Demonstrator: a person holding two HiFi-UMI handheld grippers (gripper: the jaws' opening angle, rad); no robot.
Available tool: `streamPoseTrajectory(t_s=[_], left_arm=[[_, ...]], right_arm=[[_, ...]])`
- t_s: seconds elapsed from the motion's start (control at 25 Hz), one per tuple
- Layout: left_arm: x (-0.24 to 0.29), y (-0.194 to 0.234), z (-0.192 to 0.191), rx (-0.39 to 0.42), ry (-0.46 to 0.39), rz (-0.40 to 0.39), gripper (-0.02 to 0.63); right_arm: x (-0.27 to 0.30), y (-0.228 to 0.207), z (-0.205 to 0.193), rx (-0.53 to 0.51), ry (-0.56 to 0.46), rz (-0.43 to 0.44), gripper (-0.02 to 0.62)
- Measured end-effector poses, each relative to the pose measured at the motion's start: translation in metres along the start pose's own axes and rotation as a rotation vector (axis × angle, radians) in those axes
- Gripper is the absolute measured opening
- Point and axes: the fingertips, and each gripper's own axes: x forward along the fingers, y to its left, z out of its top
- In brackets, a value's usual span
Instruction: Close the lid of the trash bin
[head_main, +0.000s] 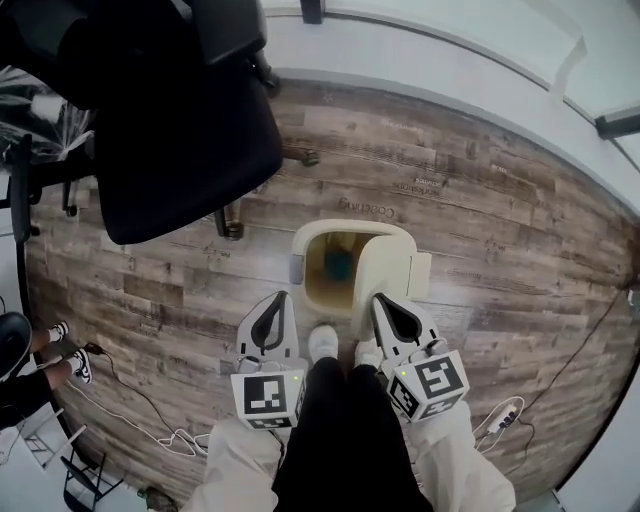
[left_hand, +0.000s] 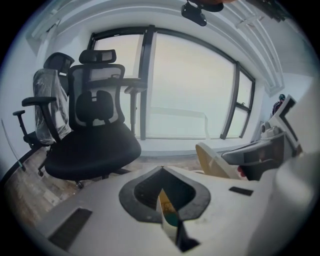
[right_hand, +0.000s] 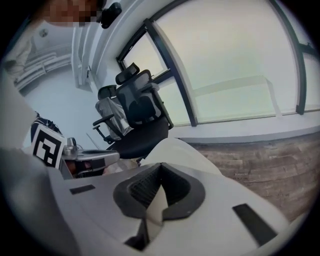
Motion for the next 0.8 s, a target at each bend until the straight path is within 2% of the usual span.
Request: streamPoseTrajectory(t_s=[0.16, 0.4, 0.8], left_arm=[[0.0, 0.021, -0.026, -0.033, 0.028, 0.042, 0.008], [0.006, 0.046, -0.044, -0.093, 0.035, 0.059, 0.008], [0.008, 0.069, -0.076, -0.143, 0.07, 0.077, 0.008]], right_arm=[[0.034, 0.018, -0.023, -0.05, 0.084, 0.028, 0.025], [0.086, 0.032, -0.05, -0.13, 0.188, 0.023, 0.024], [0.126, 0.035, -0.079, -0.187, 0.279, 0.033, 0.025]])
